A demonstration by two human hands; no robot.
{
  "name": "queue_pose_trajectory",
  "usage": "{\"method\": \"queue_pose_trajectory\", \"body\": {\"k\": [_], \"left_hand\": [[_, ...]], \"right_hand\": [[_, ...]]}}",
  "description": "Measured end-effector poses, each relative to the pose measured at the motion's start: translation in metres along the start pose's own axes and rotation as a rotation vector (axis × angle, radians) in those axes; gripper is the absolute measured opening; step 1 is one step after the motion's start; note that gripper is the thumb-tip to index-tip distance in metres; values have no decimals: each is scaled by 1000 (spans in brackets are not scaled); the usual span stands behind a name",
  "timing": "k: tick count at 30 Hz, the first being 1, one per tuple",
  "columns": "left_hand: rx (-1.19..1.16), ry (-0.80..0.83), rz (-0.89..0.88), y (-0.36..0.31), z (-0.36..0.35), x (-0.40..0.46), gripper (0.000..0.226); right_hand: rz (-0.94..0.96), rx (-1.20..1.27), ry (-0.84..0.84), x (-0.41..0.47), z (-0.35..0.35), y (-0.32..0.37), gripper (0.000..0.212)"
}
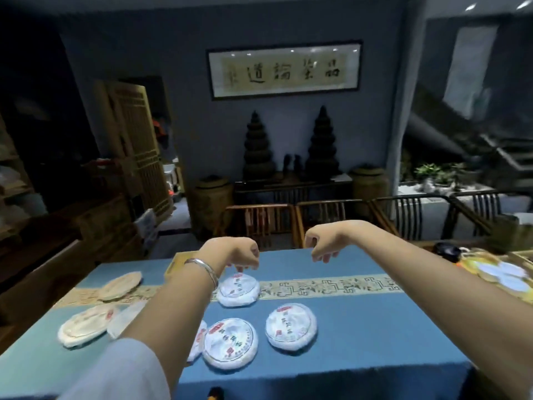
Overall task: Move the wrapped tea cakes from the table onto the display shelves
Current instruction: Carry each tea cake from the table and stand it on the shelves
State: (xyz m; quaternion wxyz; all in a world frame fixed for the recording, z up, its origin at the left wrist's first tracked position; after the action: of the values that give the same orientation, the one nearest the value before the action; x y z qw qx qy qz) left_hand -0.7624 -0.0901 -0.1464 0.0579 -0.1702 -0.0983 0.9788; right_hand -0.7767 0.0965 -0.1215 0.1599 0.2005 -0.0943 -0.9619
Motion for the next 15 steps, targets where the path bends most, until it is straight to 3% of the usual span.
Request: {"method": "queue_pose_trajectory", "body": {"k": [7, 15], "left_hand": [[-59, 89, -100, -11, -38, 134, 44], [-151, 57, -8, 23, -95, 271, 50]], "right_hand": [[-152, 0, 57, 99, -15, -96, 51], [-58, -38, 104, 244, -49, -142, 54]]}}
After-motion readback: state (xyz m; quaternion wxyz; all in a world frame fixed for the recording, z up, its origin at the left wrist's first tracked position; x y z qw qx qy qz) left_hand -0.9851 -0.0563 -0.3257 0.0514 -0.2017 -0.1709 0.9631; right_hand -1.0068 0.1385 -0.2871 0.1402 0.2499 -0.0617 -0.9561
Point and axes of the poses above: each hand's wrist, its own x-axis towards the middle knuckle, its own z-axis out of the back of the hand, y = z × x, the point moved 9 cm from there along x, towards the middle knuckle, and after that the axes turned 3 degrees about -z, right-handed, at the moved point
